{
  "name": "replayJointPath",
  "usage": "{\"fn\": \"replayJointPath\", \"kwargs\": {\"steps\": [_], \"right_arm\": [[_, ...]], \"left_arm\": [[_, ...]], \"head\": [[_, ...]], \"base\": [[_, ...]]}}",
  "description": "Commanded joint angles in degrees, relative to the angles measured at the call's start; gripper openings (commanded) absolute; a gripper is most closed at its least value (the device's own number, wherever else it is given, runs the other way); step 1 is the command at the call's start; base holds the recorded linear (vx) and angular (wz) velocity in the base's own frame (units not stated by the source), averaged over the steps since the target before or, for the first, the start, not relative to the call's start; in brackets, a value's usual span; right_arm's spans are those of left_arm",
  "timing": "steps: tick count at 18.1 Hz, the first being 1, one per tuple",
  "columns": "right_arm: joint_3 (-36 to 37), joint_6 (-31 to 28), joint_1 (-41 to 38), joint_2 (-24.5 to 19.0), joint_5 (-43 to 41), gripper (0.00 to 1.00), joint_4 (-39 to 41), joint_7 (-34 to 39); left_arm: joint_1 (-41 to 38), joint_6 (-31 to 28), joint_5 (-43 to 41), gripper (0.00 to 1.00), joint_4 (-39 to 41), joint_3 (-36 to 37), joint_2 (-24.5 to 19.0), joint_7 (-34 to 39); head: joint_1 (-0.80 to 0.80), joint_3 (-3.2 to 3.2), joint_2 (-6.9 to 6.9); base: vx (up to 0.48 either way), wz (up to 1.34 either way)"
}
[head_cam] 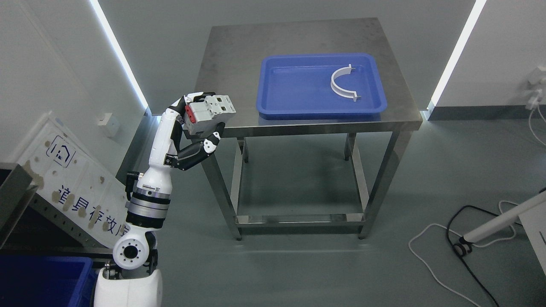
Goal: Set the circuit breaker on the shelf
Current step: 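Hold the breaker in the left hand while turning toward the bin shelf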
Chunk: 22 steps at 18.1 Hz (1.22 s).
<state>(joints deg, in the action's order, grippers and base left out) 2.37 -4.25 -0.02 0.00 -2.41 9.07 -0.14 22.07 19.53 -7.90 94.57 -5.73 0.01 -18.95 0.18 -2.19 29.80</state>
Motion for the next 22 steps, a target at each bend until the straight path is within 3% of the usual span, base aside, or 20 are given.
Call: {"fn": "replayJointPath", "kwargs": {"steps": [1, 11, 22], "right_arm": [[0.0, 1.52, -0.95, 1.0, 0.03, 1.0, -0.02, -0.03], [0.0, 1.52, -0.95, 1.0, 0.04, 1.0, -0.02, -0.03], [0.0, 1.52, -0.95, 1.0, -0.05, 1.0, -0.02, -0.03]], "left_arm": [[-2.12, 1.3, 0.08, 0.12, 3.43, 0.81, -1.01, -4.08], [-1.33, 2.8, 0.08, 0.12, 3.43, -0.69, -1.01, -2.85], [5.16, -0.8, -0.01, 0.11, 3.43, -0.51, -1.01, -3.11]], "head": [[0.0, 0.0, 0.0], [0.0, 0.0, 0.0], [0.0, 0.0, 0.0]], "base": [[-0.37, -0.15], [-0.374, 0.04], [-0.383, 0.38]]}}
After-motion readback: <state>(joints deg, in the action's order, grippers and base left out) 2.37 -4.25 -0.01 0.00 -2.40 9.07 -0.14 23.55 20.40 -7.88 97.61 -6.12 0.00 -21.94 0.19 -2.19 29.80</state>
